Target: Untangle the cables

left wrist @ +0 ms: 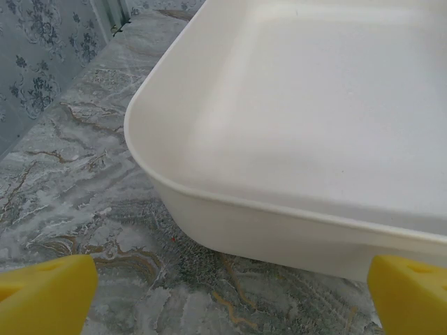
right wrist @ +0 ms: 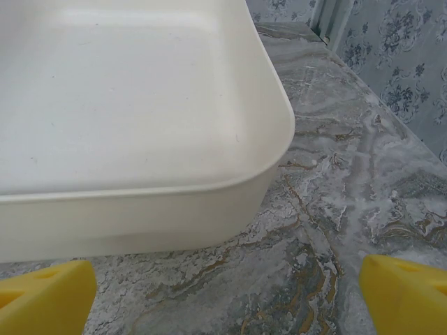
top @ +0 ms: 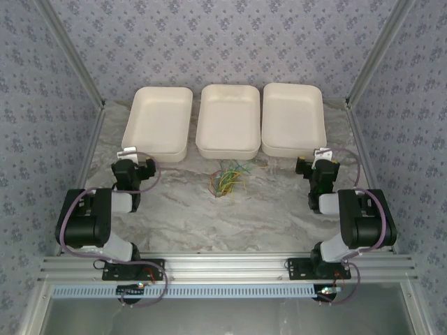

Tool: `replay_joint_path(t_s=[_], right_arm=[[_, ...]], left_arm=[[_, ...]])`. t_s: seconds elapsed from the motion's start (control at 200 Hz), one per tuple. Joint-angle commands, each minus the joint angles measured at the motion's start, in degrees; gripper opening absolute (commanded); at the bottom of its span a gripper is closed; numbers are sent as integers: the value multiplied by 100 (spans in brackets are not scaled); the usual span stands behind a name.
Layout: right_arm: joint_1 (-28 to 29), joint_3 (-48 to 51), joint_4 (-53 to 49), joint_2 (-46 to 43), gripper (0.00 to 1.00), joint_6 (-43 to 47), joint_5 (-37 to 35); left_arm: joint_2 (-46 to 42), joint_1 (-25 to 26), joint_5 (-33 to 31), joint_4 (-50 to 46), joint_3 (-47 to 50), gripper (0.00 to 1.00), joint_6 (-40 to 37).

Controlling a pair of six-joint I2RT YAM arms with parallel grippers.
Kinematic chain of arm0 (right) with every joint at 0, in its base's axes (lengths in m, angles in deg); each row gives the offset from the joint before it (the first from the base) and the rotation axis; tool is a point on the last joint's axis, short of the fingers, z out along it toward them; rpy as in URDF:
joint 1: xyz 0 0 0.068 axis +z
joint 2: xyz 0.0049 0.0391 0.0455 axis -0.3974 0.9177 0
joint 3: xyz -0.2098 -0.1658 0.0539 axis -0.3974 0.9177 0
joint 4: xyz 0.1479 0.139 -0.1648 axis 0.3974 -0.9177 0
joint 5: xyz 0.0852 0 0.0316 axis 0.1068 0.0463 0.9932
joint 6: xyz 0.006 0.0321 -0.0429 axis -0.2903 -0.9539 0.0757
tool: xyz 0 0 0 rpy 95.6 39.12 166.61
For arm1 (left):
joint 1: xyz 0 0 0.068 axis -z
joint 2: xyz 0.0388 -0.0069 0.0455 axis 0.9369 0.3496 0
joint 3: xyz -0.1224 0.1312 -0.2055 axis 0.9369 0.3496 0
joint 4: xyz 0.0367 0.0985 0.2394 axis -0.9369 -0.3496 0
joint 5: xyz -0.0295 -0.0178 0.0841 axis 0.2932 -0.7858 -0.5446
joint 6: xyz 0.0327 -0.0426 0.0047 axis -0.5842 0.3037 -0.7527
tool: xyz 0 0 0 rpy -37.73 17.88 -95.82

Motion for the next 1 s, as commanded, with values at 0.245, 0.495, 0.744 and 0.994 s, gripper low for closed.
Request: replay_joint_path(t_s=[0.245,0.495,0.744,0.994], right_arm=[[15,-83,-17,64,99,-8,-27],[13,-84,-19,62,99,-16,-34],[-5,-54,21,14,99,21,89],[713,-499,-2659,-2804,99,-44,-724]], left_arm=[[22,-25,83,20,-122,99,-39],[25,-25,82,20,-121,99,-46],[-37,-6,147,246,54,99,-87],[-3986,1731,-1417,-2523,-351,99,-273]])
